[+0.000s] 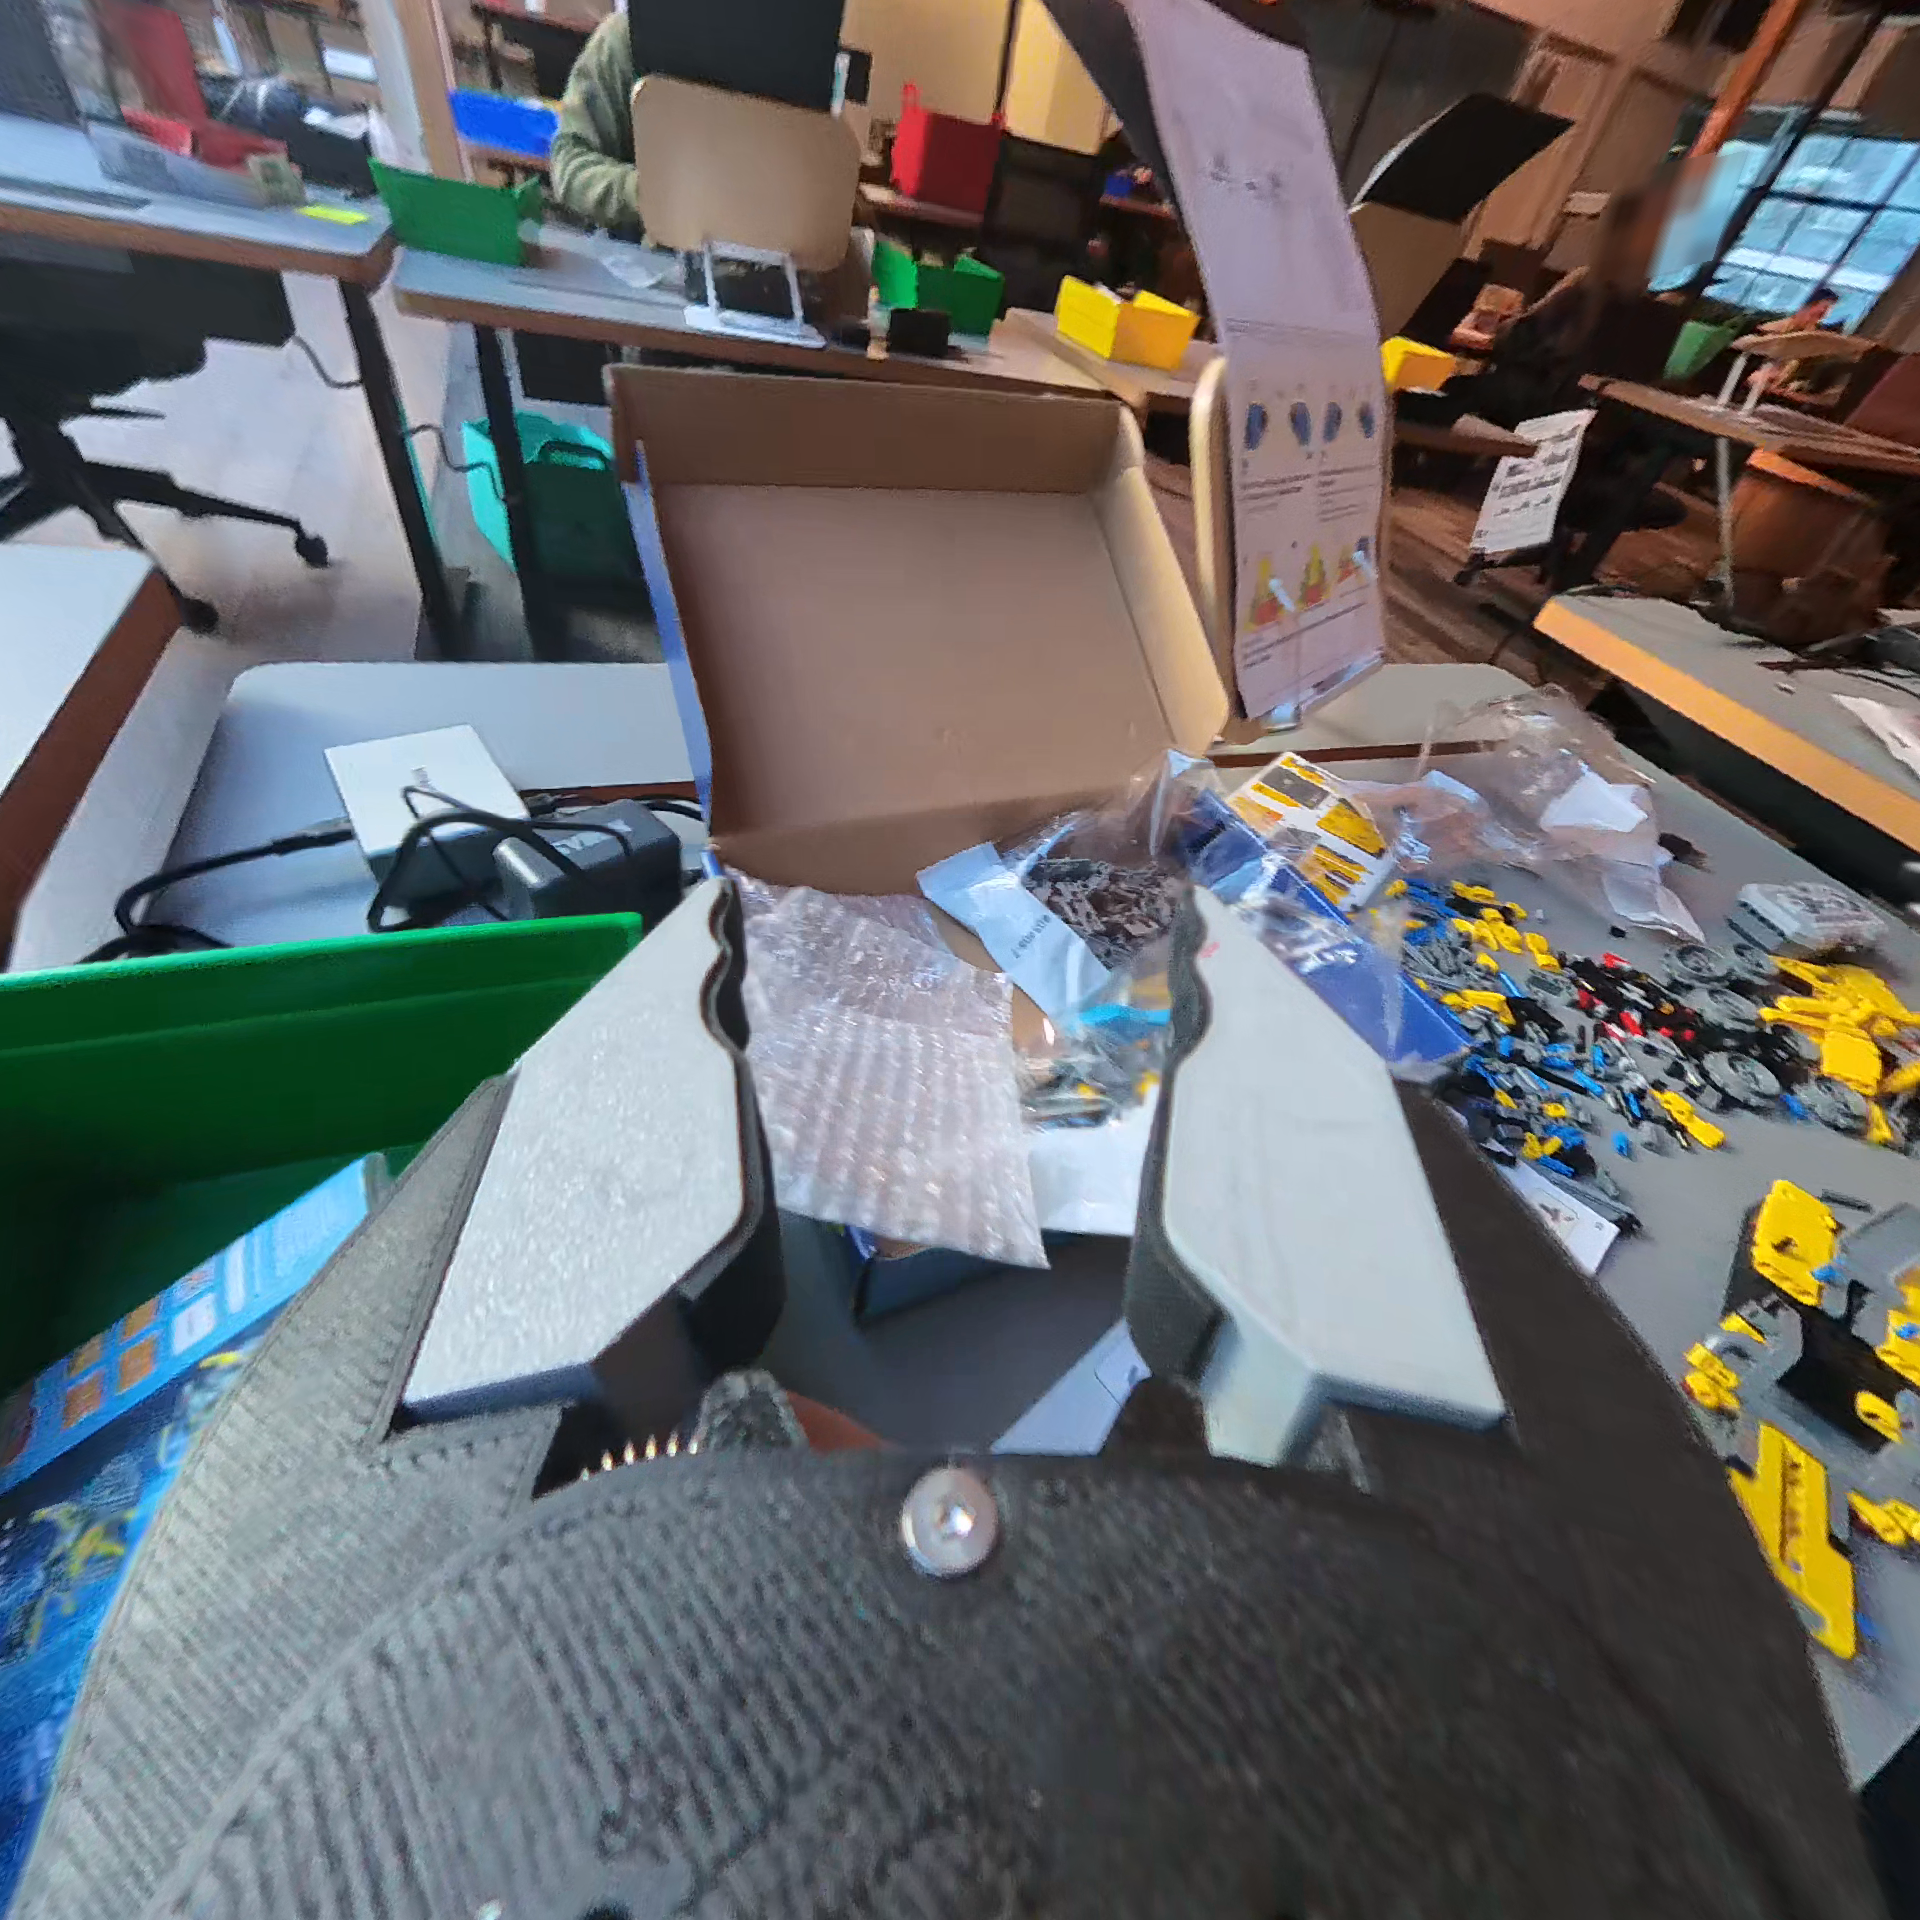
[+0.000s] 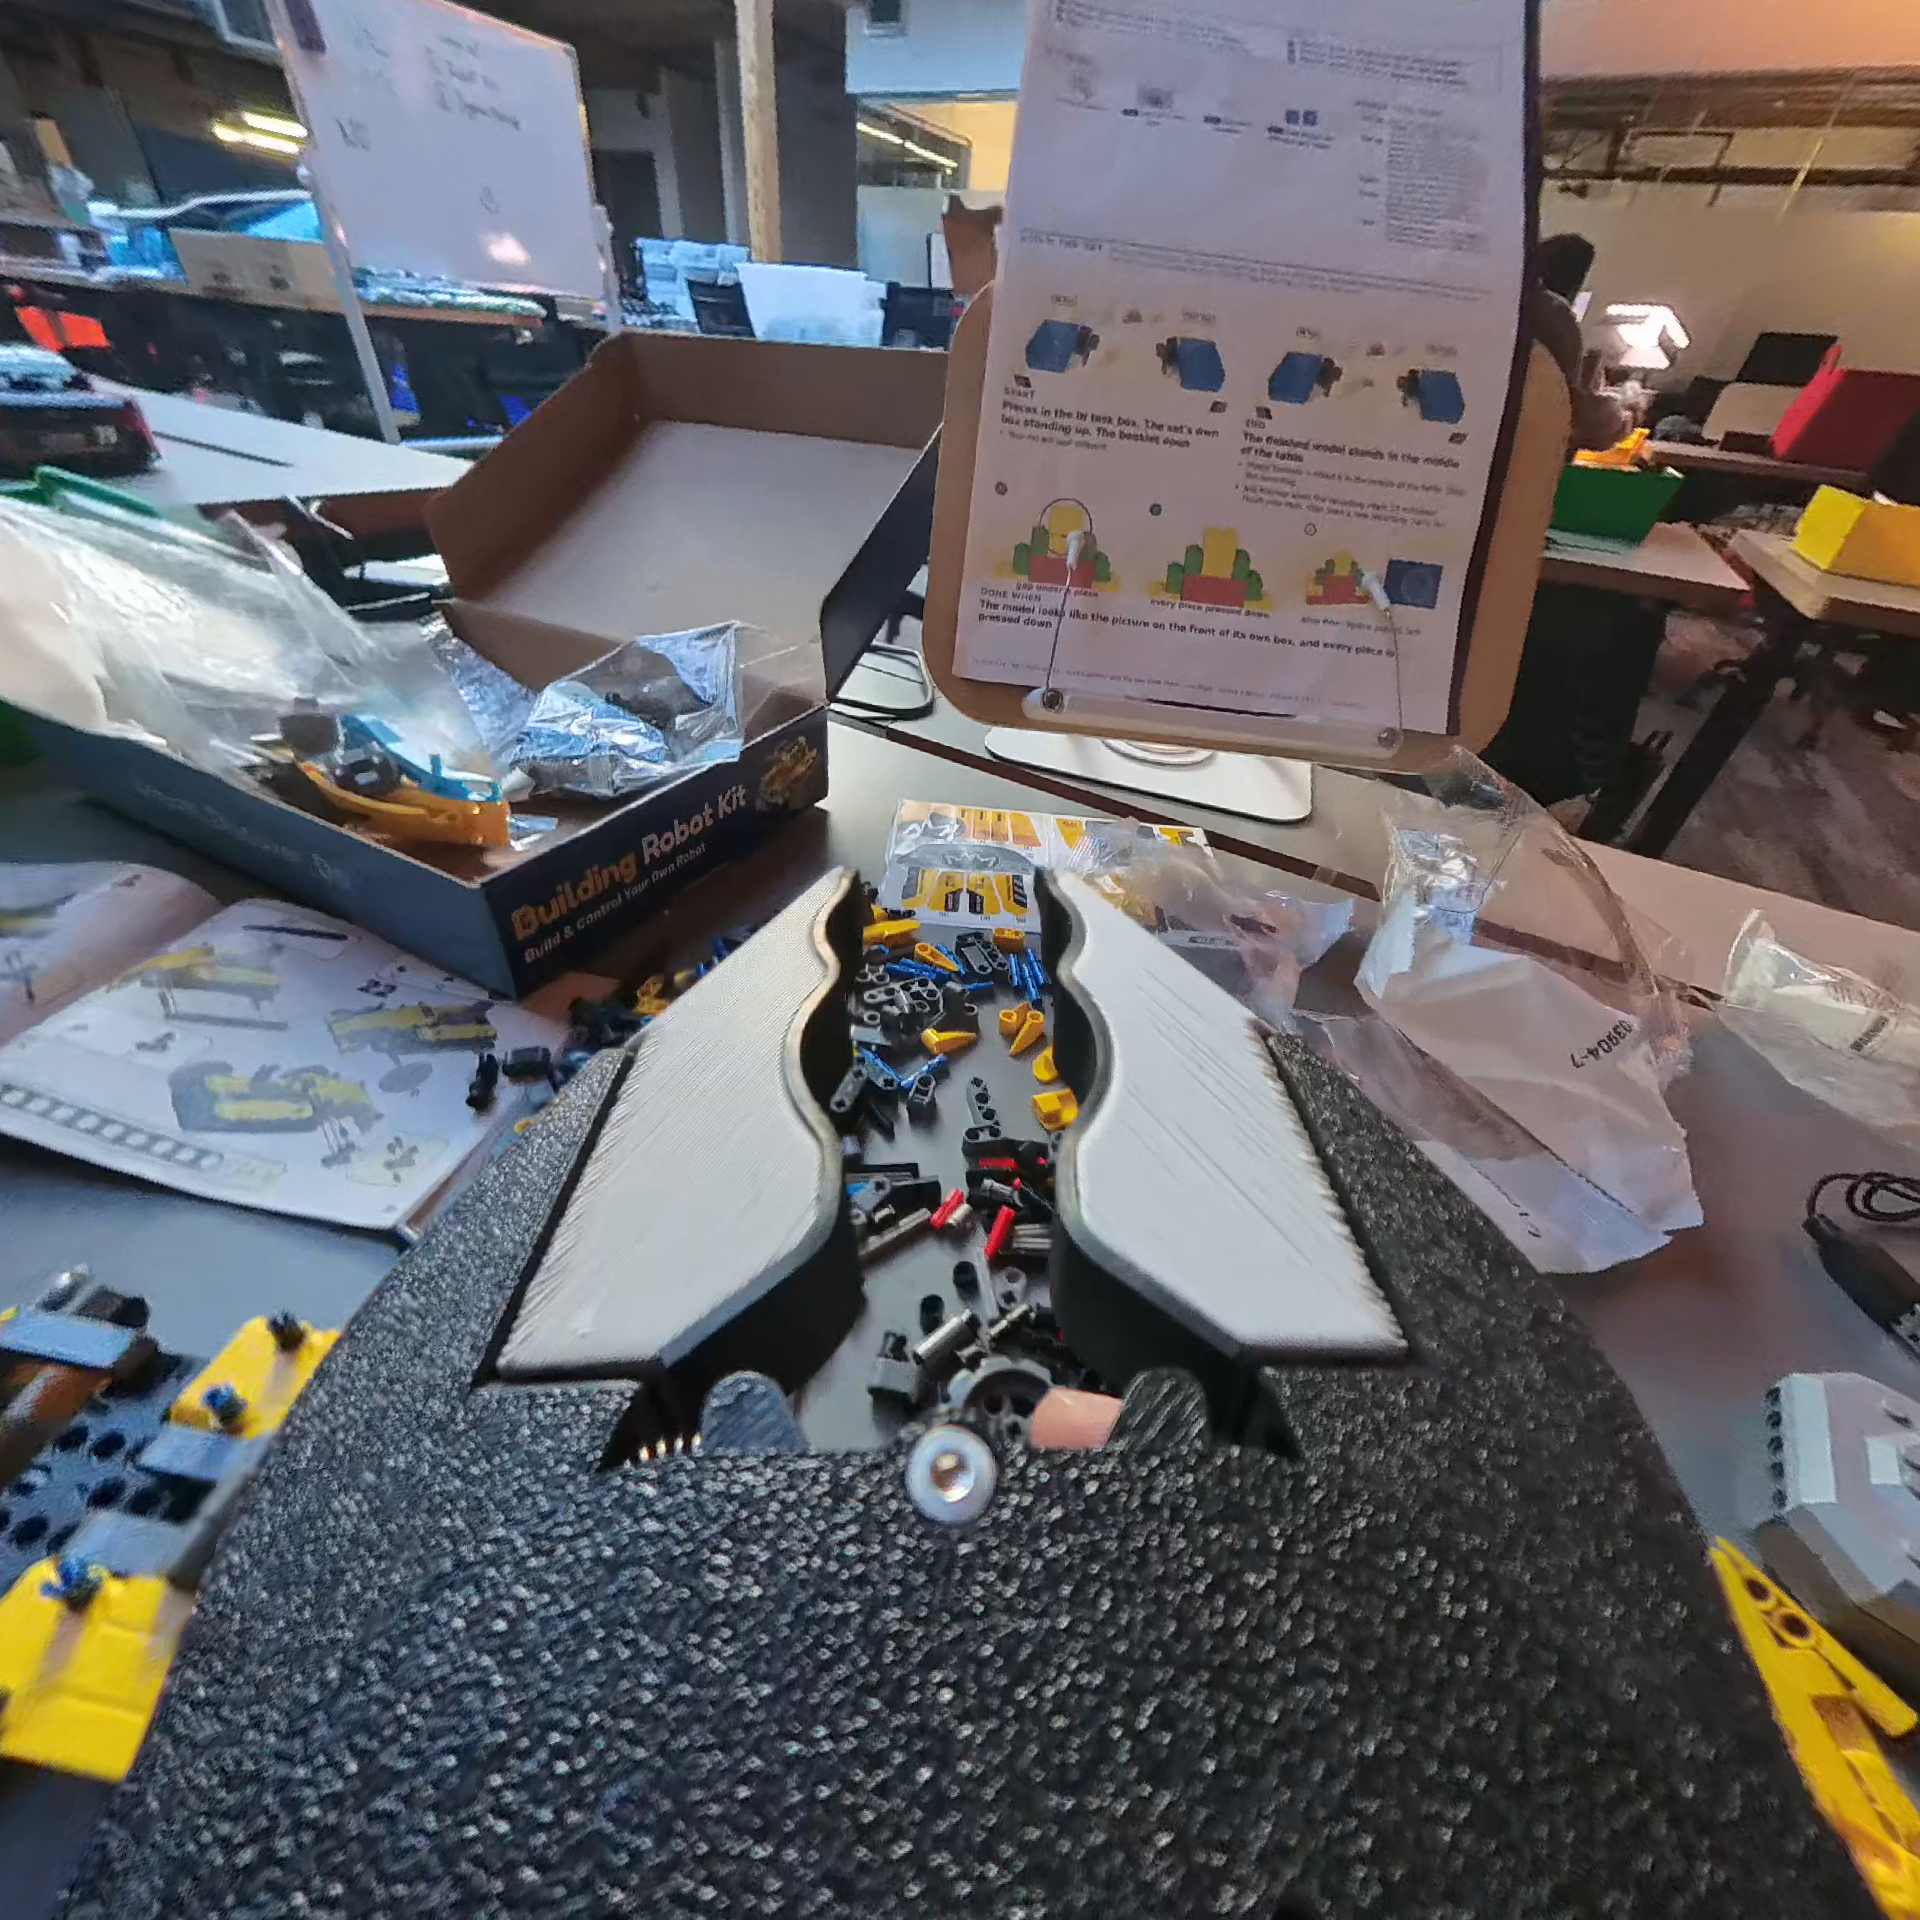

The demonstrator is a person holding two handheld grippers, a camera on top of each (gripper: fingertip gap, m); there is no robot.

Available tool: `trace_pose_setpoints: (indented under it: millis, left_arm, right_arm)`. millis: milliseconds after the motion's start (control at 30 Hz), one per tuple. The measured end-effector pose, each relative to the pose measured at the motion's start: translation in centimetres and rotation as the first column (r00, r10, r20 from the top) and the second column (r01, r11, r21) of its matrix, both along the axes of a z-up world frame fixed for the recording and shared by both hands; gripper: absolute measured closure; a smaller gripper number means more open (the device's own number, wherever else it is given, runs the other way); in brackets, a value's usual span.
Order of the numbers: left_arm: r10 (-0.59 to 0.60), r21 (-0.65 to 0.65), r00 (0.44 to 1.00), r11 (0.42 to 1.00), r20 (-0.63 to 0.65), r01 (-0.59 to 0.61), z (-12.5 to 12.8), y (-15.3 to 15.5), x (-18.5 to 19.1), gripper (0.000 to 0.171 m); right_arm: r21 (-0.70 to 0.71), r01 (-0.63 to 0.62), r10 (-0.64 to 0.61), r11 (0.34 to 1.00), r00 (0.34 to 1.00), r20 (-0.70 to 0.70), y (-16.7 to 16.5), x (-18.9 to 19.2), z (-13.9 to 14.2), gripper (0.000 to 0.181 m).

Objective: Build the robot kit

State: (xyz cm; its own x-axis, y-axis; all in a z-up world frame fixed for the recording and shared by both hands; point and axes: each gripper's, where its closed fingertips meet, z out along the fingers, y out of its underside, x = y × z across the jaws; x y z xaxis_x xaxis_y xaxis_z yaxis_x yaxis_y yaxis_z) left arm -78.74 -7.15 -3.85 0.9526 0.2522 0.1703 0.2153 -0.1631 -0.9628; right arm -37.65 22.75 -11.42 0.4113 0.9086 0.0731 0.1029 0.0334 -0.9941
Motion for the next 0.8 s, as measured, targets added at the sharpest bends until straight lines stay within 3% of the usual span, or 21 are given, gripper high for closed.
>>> trace_pose_setpoints:
  millis: [233, 467, 700, 800]
  left_arm:
    - [-0.058, -0.063, 0.998, 0.996, 0.012, 0.059, -3.0, -1.3, 4.2, 0.083]
    - [-0.066, -0.058, 0.996, 0.996, 0.055, 0.070, -5.3, -3.3, 5.1, 0.083]
    - [-0.054, -0.109, 0.992, 0.992, 0.115, 0.067, -7.4, -5.4, 3.7, 0.087]
    - [-0.078, -0.119, 0.991, 0.989, 0.111, 0.091, -7.3, -5.6, 4.6, 0.091]
  right_arm:
    - [0.011, 0.180, -0.180, 0.984, 0.984, -0.014, -1.0, -1.7, 0.3, 0.149]
    - [0.021, 0.213, -0.214, 0.977, 0.973, 0.086, -5.5, -3.2, -1.0, 0.144]
    - [0.092, 0.032, -0.051, 0.995, 0.975, 0.216, -10.6, -4.7, -0.6, 0.144]
    - [0.053, -0.116, 0.093, 0.992, 0.944, 0.317, -12.3, -4.2, -1.2, 0.165]
